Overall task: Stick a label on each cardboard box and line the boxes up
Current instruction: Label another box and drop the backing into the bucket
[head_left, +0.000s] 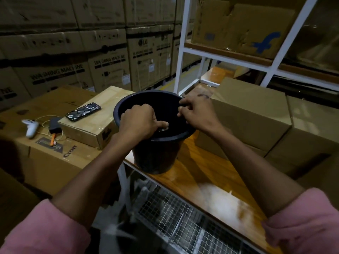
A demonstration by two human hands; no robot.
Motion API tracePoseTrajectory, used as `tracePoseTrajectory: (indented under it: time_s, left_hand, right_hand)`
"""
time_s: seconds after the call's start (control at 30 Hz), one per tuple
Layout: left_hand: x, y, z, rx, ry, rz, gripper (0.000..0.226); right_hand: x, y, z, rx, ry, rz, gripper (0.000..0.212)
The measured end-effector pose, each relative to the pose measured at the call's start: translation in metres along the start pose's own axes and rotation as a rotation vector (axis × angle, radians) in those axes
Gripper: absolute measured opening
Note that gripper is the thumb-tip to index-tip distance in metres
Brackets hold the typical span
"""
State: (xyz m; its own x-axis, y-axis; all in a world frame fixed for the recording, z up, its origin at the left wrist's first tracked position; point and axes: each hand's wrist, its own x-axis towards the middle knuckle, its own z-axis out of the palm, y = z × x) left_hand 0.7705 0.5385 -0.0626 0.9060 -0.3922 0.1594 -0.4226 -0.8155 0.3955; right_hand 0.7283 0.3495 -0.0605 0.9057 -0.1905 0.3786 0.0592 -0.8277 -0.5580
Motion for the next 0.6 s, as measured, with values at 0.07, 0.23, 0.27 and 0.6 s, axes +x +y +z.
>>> tracePoseTrajectory:
  time_s: [0.07,0.23,0.27,0.6]
  left_hand:
    - [0.000,-0.001,0.001,0.012,0.024,-0.004,0.042]
    - [0.004,-0.005,-0.002,-0.089,-0.020,-0.058,0.044]
    - [0.005,-0.008,-0.004,-0.102,-0.019,-0.074,0.046]
    - [0.011,-0.011,-0.013,-0.131,0.022,-0.112,0.032]
  right_hand:
    - [-0.002,-0.001,0.000,-0.010,-0.050,-0.031,0.020]
    - [-0.003,-0.003,0.002,-0.057,-0.106,-0.107,0.018]
    - [-0.004,-0.005,0.002,-0.073,-0.115,-0.136,0.017]
    - [-0.001,-0.024,0.032,-0.102,-0.214,-0.222,0.018]
